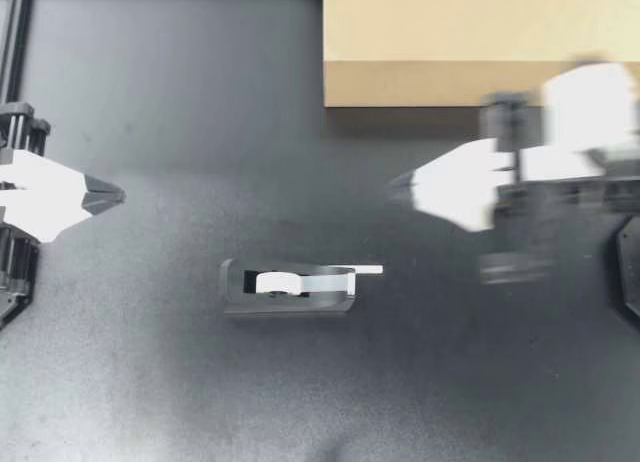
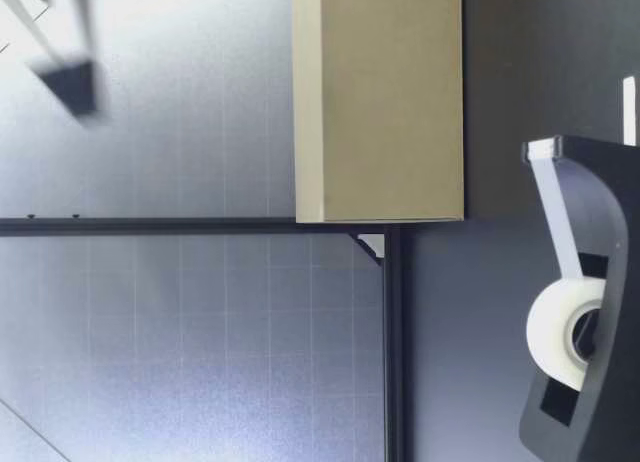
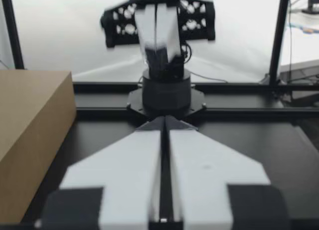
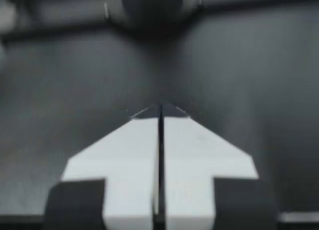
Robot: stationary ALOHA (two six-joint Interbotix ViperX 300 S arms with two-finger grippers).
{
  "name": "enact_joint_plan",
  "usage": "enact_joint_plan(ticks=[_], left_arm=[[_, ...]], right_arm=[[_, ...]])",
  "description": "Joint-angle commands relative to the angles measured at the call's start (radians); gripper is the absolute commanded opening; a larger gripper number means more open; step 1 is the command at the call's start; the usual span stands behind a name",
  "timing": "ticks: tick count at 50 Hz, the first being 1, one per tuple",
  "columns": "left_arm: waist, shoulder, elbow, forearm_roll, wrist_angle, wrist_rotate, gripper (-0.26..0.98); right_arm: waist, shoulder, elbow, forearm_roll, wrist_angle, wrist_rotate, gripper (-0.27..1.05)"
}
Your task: Cut a small piece of tape from the tape dispenser then place it on the cardboard box's edge.
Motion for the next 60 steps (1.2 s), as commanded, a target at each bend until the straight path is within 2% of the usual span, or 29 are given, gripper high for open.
enact_joint_plan(ticks=[1,14,23,29,32,39,44,52,60], left_arm=[[0.003,0.014,-0.009,-0.002,-0.014,0.002,-0.11],[0.003,0.021,0.012,0.0,-0.014,-0.006,-0.11],[0.003,0.021,0.026,0.0,-0.014,-0.008,-0.11],[0.003,0.021,0.031,0.0,-0.014,-0.008,-0.11],[0.003,0.021,0.032,0.0,-0.014,-0.008,-0.11],[0.002,0.023,0.035,0.0,-0.014,-0.008,-0.11],[0.003,0.025,0.034,-0.002,-0.014,-0.008,-0.11],[0.003,0.026,0.035,-0.002,-0.014,-0.009,-0.11],[0.003,0.028,0.034,-0.002,-0.014,-0.009,-0.11]], right_arm=[[-0.006,0.118,-0.118,0.005,0.156,0.005,-0.12],[0.009,0.353,-0.319,0.003,0.462,-0.009,-0.12],[0.026,0.448,-0.417,0.025,0.621,-0.078,-0.12],[0.006,0.495,-0.482,0.141,0.736,-0.219,-0.12],[-0.025,0.518,-0.509,0.256,0.799,-0.331,-0.12],[-0.13,0.569,-0.554,0.529,0.943,-0.554,-0.12],[-0.219,0.615,-0.586,0.675,1.045,-0.64,-0.12],[-0.304,0.686,-0.637,0.707,1.141,-0.621,-0.12],[-0.318,0.735,-0.686,0.695,1.212,-0.591,-0.05]])
